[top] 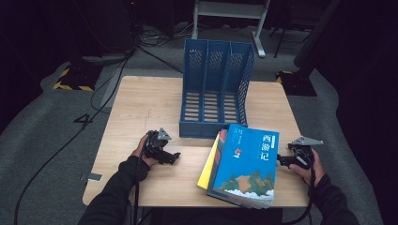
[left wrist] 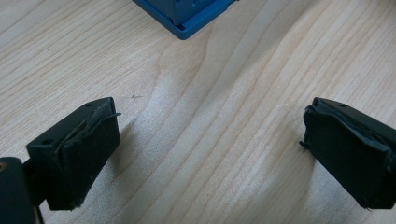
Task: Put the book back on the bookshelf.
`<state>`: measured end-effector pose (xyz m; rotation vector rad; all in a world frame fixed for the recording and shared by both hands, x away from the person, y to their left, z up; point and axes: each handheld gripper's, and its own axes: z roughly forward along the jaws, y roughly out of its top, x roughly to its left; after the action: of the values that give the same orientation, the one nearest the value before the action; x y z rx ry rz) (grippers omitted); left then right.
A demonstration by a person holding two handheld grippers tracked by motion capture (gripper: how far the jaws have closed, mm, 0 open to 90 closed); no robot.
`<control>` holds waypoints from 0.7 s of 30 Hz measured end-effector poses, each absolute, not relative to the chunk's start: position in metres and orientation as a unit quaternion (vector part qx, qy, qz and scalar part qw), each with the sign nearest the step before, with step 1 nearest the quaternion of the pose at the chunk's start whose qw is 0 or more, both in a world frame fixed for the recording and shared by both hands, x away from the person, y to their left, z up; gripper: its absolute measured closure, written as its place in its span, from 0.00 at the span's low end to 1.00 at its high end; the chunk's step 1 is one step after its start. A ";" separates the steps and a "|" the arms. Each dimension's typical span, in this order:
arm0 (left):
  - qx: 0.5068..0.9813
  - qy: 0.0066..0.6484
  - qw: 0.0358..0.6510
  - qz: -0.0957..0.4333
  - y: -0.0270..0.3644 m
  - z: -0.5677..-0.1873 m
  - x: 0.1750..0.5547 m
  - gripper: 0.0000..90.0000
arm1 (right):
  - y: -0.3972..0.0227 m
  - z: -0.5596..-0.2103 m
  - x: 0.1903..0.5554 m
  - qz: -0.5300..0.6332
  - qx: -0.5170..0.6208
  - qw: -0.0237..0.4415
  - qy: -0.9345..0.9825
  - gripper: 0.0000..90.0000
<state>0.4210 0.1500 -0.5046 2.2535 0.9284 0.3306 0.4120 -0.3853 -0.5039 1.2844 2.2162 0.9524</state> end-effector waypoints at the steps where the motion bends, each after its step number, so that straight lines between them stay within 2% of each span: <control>1: 0.864 0.354 0.334 0.128 0.150 -0.505 0.421 0.04 | -0.385 -0.504 0.412 0.341 0.460 0.203 0.794 0.14; 12: 0.870 0.341 0.334 0.123 0.153 -0.504 0.419 0.04 | -0.389 -0.497 0.405 0.337 0.459 0.192 0.799 0.23; 16: 0.877 0.332 0.328 0.117 0.154 -0.502 0.418 0.05 | -0.389 -0.482 0.399 0.367 0.451 0.184 0.792 0.25; 21: 0.879 0.324 0.332 0.112 0.152 -0.501 0.418 0.12 | -0.387 -0.458 0.389 0.397 0.437 0.184 0.786 0.26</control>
<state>0.4175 0.1519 -0.5010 2.2961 0.8469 0.2927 0.3893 -0.3867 -0.4579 1.2316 2.2154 1.1195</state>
